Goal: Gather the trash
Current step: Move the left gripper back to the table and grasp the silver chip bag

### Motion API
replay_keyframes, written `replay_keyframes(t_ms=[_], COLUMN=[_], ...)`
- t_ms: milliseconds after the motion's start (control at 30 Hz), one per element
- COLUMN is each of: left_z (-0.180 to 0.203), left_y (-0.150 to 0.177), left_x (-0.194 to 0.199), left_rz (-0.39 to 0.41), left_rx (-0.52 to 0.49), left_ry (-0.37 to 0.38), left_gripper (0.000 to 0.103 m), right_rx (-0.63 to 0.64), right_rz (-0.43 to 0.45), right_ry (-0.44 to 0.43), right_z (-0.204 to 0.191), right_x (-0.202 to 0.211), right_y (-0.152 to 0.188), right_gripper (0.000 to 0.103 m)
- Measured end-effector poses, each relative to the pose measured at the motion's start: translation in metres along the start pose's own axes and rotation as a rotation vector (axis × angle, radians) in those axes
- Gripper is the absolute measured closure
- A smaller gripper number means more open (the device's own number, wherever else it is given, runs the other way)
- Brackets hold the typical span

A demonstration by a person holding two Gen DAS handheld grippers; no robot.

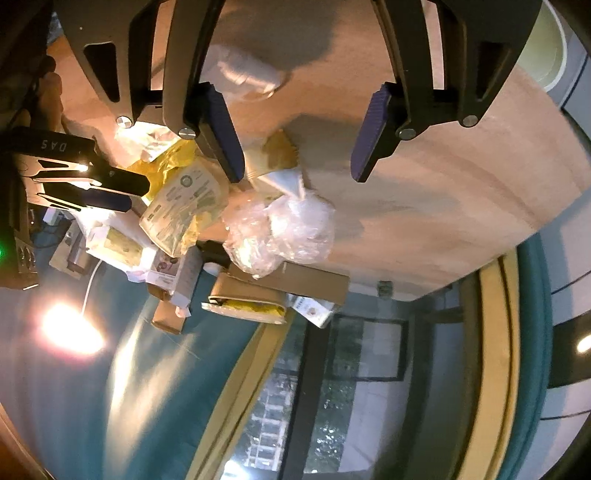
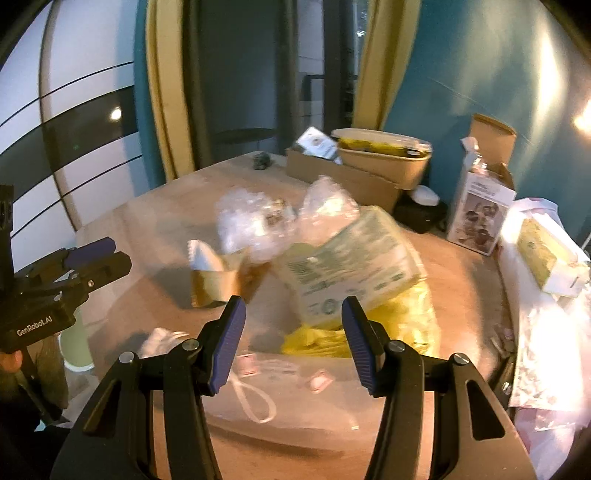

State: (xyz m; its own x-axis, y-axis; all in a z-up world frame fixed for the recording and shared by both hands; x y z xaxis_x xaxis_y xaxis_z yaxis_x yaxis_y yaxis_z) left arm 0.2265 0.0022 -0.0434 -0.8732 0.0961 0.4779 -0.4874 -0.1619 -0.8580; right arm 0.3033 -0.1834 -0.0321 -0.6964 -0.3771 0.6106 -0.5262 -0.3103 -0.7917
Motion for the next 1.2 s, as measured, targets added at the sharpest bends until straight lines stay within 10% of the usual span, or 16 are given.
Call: replay_keyframes(t_ms=[167, 933, 1100, 1200], left_z=[0.003, 0.009, 0.01, 0.011], left_y=[-0.007, -0.001, -0.001, -0.001], left_x=[-0.019, -0.114, -0.116, -0.114], left_rz=[-0.016, -0.264, -0.276, -0.274], left_rx=[0.054, 0.066, 0.048, 0.029], left_ry=[0.085, 0.044, 0.017, 0.025], left_gripper=[0.031, 0.029, 0.03, 0.051], right_rx=[-0.034, -0.161, -0.129, -0.113], right_rz=[-0.001, -0.017, 0.003, 0.026], right_ry=[0.028, 0.014, 0.004, 0.005], right_z=[0.023, 0.075, 0.067, 0.062], right_x=[-0.005, -0.042, -0.04, -0.034], right_y=[-0.005, -0.004, -0.006, -0.008], right_gripper=[0.049, 0.049, 0.083, 0.092])
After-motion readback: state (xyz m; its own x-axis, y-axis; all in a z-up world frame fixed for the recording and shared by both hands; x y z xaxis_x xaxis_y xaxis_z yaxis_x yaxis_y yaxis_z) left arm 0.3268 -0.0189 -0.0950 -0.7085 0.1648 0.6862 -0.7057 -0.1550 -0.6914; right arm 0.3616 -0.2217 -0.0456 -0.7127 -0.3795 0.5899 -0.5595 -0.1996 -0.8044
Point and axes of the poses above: each gripper's, at about its wrist camera, not at the fingertips, and x roughly against the way its jaws point, z to its right, y to its underside, the point moved 1 cm from there along -x, roughly the way its jaws point, and after that the axes turned 2 degrees about y, right-handed, at the moved point
